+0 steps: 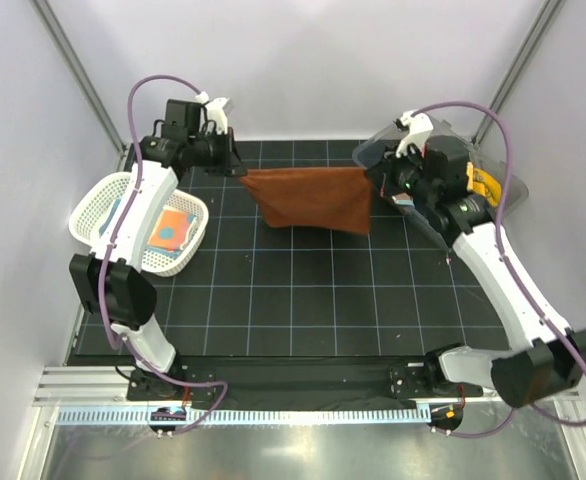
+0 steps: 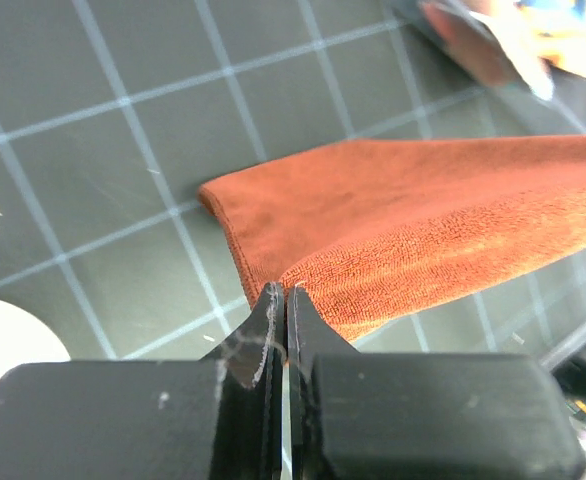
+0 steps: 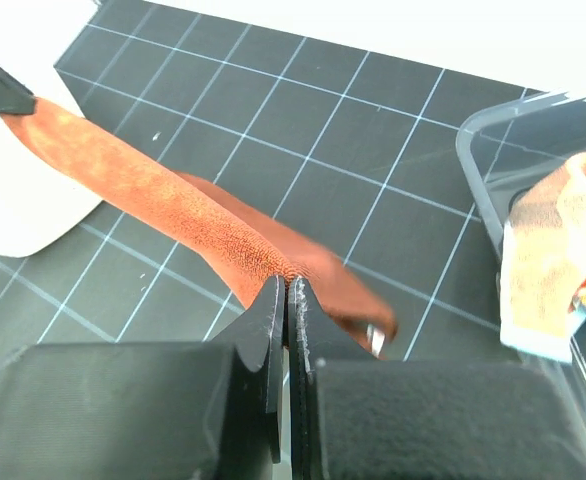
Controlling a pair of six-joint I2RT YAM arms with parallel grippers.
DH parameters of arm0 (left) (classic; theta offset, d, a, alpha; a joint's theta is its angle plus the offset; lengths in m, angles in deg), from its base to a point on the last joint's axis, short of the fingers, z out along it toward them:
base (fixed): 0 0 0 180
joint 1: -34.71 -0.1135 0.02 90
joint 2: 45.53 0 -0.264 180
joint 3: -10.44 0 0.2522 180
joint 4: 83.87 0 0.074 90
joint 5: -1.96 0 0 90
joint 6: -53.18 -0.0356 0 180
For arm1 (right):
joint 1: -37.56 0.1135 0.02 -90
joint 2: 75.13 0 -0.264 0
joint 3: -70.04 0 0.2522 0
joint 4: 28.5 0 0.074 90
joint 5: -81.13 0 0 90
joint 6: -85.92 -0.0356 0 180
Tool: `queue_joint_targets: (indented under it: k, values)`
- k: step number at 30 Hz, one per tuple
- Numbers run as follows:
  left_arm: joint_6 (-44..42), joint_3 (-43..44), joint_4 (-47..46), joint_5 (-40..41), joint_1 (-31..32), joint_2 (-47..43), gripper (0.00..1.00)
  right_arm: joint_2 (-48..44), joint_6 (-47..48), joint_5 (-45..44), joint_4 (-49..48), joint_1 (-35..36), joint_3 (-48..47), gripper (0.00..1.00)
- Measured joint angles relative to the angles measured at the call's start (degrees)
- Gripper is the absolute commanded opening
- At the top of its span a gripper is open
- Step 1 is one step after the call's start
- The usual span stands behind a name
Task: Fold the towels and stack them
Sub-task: Fold the towel
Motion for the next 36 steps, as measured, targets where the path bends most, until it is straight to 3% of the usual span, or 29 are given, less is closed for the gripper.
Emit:
queue_joint_targets:
  k: [9, 14, 19, 22, 26, 32, 36]
  values:
    - [3.6, -9.8, 4.8, -6.9, 3.3, -11.6, 0.0, -18.4, -5.4, 2.3, 3.8, 0.5, 9.6, 0.01]
    - [8.3, -14.8, 6.1, -6.7, 9.3, -19.6, 0.0, -25.0, -9.7, 5.0, 4.9, 1.4, 13.2, 0.01]
    - [12.5, -15.1, 7.3, -0.6, 9.7, -19.2, 0.0, -25.6, -13.1, 4.9, 2.8, 2.8, 17.1, 0.01]
    - [13.8, -14.3, 7.5, 3.8, 8.2, -14.1, 0.0, -20.7, -13.4, 2.7, 0.5, 3.0, 17.9, 0.01]
    - [14.3, -11.2, 5.8, 7.5, 5.1, -2.6, 0.0, -7.2, -13.0, -0.9, -6.3, 3.0, 17.8, 0.01]
    - [12.0, 0.3, 1.4, 9.4, 2.2, 18.0, 0.0, 17.4, -10.3, -3.1, -14.5, 2.9, 14.2, 0.01]
    - [10.3, 9.5, -0.9, 10.4, 1.0, 29.1, 0.02, 31.6, -7.9, -3.7, -18.0, 2.2, 6.0, 0.01]
